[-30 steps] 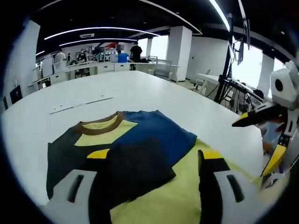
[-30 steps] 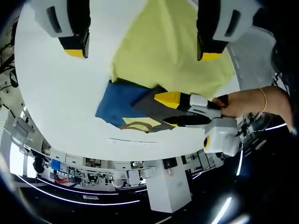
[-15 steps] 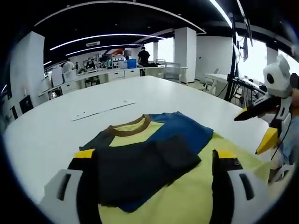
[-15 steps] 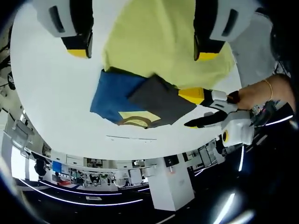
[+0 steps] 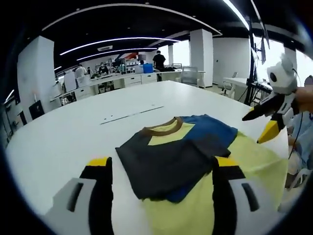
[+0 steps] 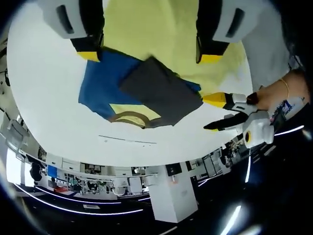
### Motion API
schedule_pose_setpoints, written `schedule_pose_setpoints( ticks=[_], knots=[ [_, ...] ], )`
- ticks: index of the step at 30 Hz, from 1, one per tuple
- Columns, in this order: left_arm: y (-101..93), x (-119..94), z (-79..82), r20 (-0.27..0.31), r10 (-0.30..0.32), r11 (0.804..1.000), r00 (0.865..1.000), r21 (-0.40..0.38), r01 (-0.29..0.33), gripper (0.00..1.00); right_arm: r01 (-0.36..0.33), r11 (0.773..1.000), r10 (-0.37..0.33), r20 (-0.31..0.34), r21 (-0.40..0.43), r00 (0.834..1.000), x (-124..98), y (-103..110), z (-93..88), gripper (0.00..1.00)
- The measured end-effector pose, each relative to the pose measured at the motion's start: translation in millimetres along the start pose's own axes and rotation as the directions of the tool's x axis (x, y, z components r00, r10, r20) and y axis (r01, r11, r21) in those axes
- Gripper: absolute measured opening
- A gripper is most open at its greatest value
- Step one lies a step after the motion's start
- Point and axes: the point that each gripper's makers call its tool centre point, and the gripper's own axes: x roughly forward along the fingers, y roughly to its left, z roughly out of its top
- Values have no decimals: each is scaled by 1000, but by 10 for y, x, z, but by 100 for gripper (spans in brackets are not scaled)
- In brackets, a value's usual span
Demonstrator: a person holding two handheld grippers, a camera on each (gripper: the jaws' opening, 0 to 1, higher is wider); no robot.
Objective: Fold the garment on the visible template until the final outline fits inside the template.
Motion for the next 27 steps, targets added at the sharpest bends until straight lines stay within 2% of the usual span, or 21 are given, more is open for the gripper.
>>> schedule_pose_setpoints(
  ticks=[4, 15, 19, 23, 27],
  knots=[
    [165, -69, -75, -17, 20, 1000, 1000, 20, -19, 68, -17, 1000, 17, -5, -18, 1000, 106, 54, 86, 72],
    [560, -213, -307, -63, 112, 993, 992, 32, -110, 58, -72, 996, 70, -48, -60, 996, 390, 213, 186, 59],
    [620, -206, -416, -89, 128, 991, 988, 47, -124, 52, -79, 996, 76, -53, -43, 996, 518, 233, 213, 52],
    [621, -147, -537, -114, 126, 992, 986, 21, -124, 47, -83, 996, 81, -60, -36, 995, 648, 266, 220, 44],
    [586, -96, -635, -134, 116, 993, 984, 16, -115, 44, -84, 996, 81, -85, -35, 993, 779, 288, 177, 42]
  ],
)
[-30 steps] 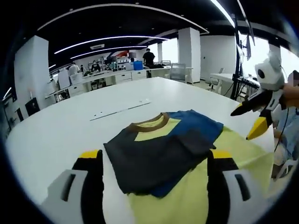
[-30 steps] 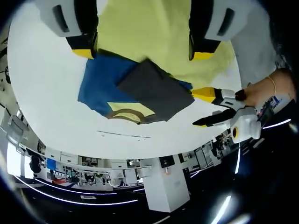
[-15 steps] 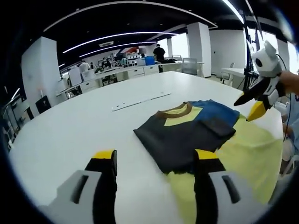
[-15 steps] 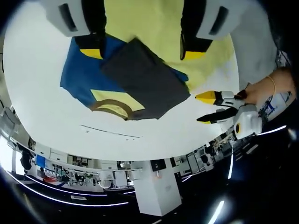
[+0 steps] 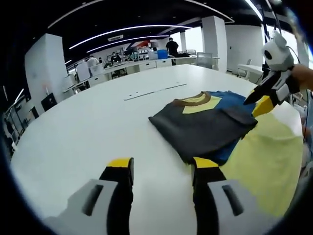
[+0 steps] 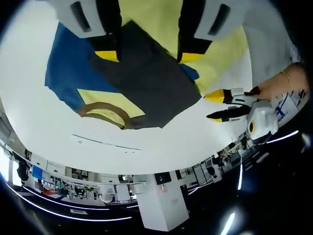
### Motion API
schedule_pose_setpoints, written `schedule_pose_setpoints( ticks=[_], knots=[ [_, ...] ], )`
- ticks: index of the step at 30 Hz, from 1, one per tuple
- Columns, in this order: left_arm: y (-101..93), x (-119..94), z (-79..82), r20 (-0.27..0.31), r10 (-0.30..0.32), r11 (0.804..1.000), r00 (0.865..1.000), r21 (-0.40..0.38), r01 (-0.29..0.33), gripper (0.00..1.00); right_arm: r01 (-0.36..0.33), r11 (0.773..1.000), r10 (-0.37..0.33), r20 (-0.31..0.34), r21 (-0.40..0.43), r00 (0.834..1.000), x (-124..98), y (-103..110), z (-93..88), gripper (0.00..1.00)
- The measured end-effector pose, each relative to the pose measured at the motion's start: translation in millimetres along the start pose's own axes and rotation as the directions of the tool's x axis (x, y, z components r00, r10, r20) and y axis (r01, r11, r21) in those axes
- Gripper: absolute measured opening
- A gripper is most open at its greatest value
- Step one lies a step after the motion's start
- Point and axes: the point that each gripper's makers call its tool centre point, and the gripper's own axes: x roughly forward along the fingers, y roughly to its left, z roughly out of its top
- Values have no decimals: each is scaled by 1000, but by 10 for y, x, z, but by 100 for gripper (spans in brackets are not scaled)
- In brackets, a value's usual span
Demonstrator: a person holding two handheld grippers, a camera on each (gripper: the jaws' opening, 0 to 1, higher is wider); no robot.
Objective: Fold the garment on the visible template until the final outline fits inside the template.
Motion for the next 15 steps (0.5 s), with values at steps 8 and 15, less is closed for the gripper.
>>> schedule_pose_setpoints(
  ticks=[8, 15],
  knots=[
    [-45, 93, -153, -20, -20, 999, 1000, -33, 19, 34, 25, 999, -26, -46, -20, 999, 198, -29, -83, 38],
    [-133, 149, -148, -5, -53, 996, 999, -78, 53, 23, 64, 993, -73, -93, -104, 993, 319, -59, -188, 33]
  ],
)
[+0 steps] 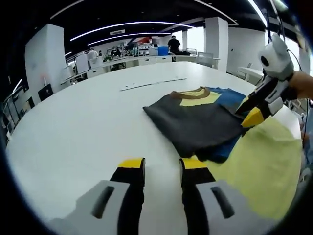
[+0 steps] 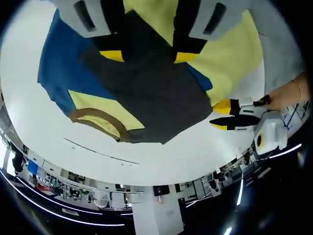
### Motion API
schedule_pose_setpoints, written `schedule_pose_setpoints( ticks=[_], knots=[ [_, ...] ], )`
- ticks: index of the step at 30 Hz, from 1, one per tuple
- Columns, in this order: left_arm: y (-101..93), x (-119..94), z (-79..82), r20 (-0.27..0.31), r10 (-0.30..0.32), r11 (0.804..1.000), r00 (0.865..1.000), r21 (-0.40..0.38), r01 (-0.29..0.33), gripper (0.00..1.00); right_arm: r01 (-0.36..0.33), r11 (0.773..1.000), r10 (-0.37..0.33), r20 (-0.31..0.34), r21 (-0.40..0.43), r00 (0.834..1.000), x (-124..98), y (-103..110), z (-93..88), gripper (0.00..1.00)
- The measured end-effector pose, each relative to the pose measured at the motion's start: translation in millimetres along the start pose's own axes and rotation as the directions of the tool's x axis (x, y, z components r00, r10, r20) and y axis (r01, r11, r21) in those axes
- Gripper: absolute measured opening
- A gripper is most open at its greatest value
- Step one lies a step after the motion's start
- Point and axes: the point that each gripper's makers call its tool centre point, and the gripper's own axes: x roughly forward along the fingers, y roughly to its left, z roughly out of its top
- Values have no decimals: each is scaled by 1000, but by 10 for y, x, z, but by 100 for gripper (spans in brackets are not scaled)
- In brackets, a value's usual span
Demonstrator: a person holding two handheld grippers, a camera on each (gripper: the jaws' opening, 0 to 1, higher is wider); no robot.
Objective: Fold the garment on the visible template until the final outline fits inside the template.
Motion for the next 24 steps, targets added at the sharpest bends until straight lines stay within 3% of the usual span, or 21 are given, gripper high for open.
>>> schedule_pose_setpoints(
  ticks=[5, 10, 14, 24],
  knots=[
    [-124, 31, -15, 1, -38, 999, 999, -34, 38, 17, 48, 998, -49, -7, -46, 999, 18, -53, -2, 27],
    [-214, 53, -15, -1, -57, 998, 998, -18, 57, 14, 86, 995, -87, -12, -54, 996, 9, -77, -24, 22],
    [-172, 90, -17, 9, -50, 996, 999, -73, 50, 13, 110, 994, -110, -14, -17, 994, 3, -114, -30, 16],
    [-304, 125, -11, 12, -98, 986, 995, -134, 98, 1, 110, 992, -111, 10, 56, 994, -15, -147, -7, 0]
  ],
)
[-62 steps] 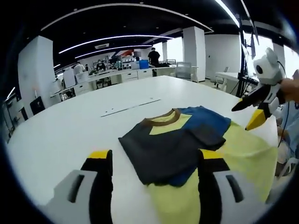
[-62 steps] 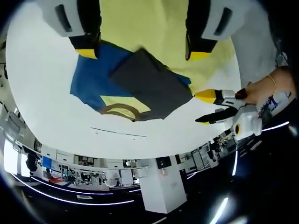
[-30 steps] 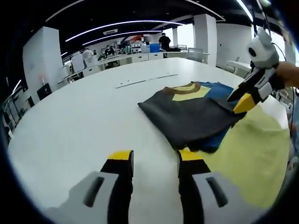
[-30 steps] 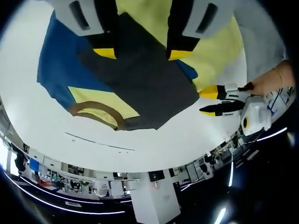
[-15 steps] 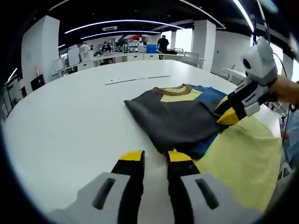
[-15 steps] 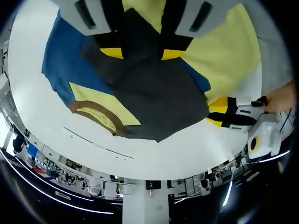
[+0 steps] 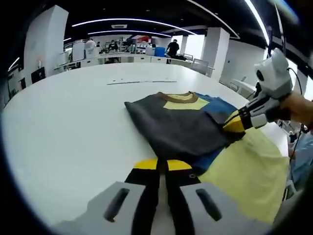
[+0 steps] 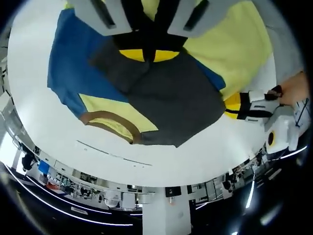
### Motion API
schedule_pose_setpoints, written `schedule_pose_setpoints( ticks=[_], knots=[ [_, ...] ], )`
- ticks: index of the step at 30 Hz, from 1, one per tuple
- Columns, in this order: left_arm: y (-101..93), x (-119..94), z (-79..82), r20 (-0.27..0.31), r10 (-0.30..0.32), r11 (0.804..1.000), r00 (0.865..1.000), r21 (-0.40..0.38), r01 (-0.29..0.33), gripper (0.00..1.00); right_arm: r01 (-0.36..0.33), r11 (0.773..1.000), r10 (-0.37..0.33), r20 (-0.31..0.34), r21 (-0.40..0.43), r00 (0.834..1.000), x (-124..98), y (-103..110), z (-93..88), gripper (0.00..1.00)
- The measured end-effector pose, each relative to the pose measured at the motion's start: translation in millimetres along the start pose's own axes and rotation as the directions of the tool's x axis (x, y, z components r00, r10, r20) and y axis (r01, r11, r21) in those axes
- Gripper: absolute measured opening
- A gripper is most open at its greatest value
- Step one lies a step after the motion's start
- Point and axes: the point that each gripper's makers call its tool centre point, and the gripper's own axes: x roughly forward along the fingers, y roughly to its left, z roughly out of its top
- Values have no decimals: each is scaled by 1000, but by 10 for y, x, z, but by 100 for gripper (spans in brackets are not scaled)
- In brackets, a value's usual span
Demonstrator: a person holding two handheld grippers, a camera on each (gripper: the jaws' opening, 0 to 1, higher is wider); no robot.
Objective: Fold the garment on the visible template until the final outline fits inside the template.
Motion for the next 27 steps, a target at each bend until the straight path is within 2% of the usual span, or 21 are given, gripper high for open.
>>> schedule_pose_setpoints(
  ticks=[7, 11, 14, 18, 23, 27],
  knots=[
    [54, -32, 14, -16, 27, 1000, 1000, 8, -27, 0, 26, 999, -27, 25, 26, 999, -90, -109, 3, 0],
    [140, -77, 28, -24, 49, 999, 998, 7, -49, 0, 56, 997, -59, 51, 48, 997, -203, -220, 37, 0],
    [208, -105, 17, -38, 80, 996, 996, 34, -79, 0, 89, 993, -95, 75, 73, 993, -318, -325, 49, 0],
    [264, -128, 8, -50, 108, 994, 993, 39, -106, 0, 140, 981, -153, 97, 135, 983, -488, -505, 11, 0],
    [284, -145, 4, -65, 140, 989, 988, 52, -137, 0, 188, 952, -219, 108, 240, 970, -669, -693, -116, 0],
    [271, -152, 2, -81, 177, 979, 981, 115, -167, 0, 195, 931, -236, 100, 310, 966, -736, -755, -251, 0]
  ],
)
